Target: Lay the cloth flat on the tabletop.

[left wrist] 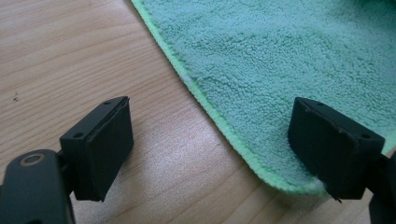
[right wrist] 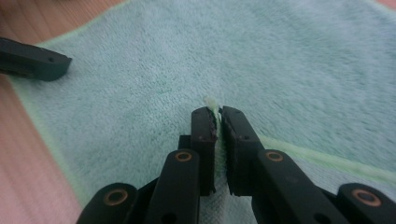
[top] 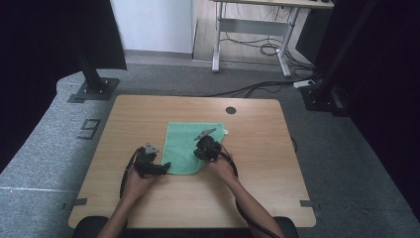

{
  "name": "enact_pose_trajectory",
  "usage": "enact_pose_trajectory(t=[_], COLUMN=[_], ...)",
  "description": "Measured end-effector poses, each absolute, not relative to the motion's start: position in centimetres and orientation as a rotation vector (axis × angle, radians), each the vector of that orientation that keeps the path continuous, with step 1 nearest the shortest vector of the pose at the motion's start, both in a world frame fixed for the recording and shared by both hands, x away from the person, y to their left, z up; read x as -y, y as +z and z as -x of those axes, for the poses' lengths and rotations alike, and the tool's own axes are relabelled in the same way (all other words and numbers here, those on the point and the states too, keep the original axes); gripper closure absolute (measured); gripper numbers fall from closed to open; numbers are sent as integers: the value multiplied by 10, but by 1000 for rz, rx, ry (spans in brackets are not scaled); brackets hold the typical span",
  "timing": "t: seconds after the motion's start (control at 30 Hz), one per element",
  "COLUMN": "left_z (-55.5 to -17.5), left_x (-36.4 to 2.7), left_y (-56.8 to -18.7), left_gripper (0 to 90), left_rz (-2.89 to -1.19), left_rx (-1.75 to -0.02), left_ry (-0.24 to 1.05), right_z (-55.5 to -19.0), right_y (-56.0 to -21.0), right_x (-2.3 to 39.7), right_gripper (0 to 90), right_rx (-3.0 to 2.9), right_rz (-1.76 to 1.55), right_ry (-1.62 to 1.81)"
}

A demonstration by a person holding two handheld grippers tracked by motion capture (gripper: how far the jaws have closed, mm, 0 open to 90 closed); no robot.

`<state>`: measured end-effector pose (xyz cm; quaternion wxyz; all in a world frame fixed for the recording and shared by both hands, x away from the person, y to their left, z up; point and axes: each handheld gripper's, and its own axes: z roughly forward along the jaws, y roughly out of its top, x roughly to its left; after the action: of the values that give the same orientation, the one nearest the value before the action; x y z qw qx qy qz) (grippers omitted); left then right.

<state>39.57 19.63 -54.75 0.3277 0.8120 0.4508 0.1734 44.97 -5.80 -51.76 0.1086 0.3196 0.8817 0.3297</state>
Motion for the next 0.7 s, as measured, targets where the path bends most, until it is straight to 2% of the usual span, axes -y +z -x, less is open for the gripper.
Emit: enact_pose_trajectory(t=[0.27, 0.7], left_z=[-395, -393], left_x=[-196, -194], left_y=[-548, -548], left_gripper=[144, 138], left_rz=[-2124, -2130], left_rx=[-1184, -1173], left_ry=[457, 451], right_z=[-434, -395], right_y=[-505, -510], right_x=[96, 169], right_gripper=[747, 527], right_rx=[-2539, -2481], right_rz=[-993, -1101], right_ry=[1024, 976])
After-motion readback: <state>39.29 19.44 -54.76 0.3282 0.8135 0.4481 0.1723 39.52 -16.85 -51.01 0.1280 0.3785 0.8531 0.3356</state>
